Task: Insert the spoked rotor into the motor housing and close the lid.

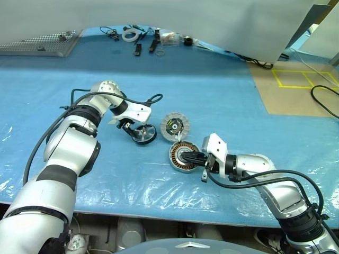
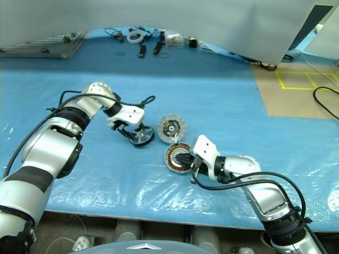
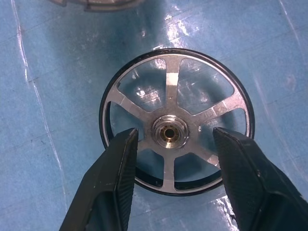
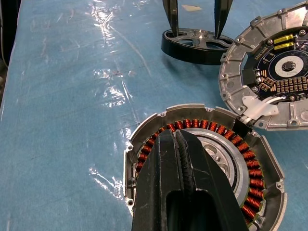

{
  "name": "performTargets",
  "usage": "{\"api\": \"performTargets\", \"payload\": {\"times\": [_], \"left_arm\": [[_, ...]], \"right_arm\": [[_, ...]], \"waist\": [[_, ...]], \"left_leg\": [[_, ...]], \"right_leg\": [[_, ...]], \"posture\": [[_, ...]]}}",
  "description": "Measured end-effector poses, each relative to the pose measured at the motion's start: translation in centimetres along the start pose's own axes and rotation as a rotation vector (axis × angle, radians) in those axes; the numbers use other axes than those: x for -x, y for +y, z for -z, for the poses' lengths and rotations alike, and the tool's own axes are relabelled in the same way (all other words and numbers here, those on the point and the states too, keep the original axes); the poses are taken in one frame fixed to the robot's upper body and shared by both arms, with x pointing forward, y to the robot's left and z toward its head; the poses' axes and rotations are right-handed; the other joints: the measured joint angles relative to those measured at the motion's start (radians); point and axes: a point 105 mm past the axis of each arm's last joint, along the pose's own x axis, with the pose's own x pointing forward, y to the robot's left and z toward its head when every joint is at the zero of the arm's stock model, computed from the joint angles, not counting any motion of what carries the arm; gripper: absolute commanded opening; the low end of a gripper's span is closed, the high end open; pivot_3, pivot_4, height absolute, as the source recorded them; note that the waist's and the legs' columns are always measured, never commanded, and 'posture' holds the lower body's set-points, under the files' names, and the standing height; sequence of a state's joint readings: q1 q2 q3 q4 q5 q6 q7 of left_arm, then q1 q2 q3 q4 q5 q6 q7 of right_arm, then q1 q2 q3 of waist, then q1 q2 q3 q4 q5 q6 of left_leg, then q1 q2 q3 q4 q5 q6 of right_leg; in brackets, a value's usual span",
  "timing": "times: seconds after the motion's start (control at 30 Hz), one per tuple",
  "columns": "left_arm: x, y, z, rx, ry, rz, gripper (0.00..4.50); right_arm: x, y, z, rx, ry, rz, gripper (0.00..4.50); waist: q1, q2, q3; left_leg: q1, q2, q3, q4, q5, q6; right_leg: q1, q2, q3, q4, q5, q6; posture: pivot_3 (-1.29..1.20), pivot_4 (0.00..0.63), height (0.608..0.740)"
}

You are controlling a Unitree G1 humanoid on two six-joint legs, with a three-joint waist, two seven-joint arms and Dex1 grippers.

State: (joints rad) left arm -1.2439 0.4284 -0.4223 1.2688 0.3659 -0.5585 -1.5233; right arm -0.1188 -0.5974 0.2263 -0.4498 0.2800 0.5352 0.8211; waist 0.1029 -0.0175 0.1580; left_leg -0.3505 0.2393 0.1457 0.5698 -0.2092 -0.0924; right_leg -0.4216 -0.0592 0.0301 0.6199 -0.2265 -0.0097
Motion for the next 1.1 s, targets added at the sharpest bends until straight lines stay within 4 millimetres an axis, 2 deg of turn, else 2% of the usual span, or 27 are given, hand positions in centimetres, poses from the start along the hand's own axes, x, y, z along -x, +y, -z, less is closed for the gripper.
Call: {"api": "performTargets", "payload": {"times": [0.37,0.5,0.53,0.87,1.1], "left_arm": [[-0.52,-0.1,-0.04,0.002,-0.003,0.006,2.6],[-0.36,-0.07,-0.09,-0.001,-0.004,0.006,1.42],[-0.34,-0.04,-0.07,-0.001,-0.004,0.003,1.33],[-0.38,0.0,-0.08,-0.002,-0.005,-0.004,1.33],[-0.03,-0.84,0.06,0.014,-0.076,0.006,1.33]], "right_arm": [[0.06,-0.06,0.1,0.001,0.005,0.006,0.0],[0.06,-0.13,0.1,0.001,0.005,0.013,0.0],[0.06,-0.14,0.1,0.001,0.005,0.014,0.0],[0.04,-0.19,0.03,0.005,0.003,0.013,0.0],[0.07,-0.18,-0.1,0.003,-0.004,0.004,0.0]], "waist": [[0.0,0.0,0.0],[0.0,0.0,0.0],[0.0,0.0,0.0],[0.001,0.0,0.0],[0.0,0.0,0.0]], "left_leg": [[0.0,0.0,0.0,0.0,0.0,0.0],[0.0,0.0,0.0,0.0,0.0,0.0],[0.001,0.0,0.0,0.0,0.0,0.0],[0.001,0.0,0.0,0.0,0.0,0.0],[0.001,0.0,0.0,0.0,0.0,0.0]], "right_leg": [[0.0,0.0,0.0,0.0,0.0,0.0],[0.0,0.0,0.0,0.0,0.0,0.0],[0.001,0.0,0.0,0.0,0.0,0.0],[0.002,-0.001,0.0,0.0,0.0,0.0],[0.002,-0.001,0.0,0.0,0.0,0.0]], "posture": [[0.0,0.15,0.74],[0.0,0.15,0.74],[0.0,0.15,0.74],[0.0,0.15,0.74],[0.0,0.15,0.74]]}}
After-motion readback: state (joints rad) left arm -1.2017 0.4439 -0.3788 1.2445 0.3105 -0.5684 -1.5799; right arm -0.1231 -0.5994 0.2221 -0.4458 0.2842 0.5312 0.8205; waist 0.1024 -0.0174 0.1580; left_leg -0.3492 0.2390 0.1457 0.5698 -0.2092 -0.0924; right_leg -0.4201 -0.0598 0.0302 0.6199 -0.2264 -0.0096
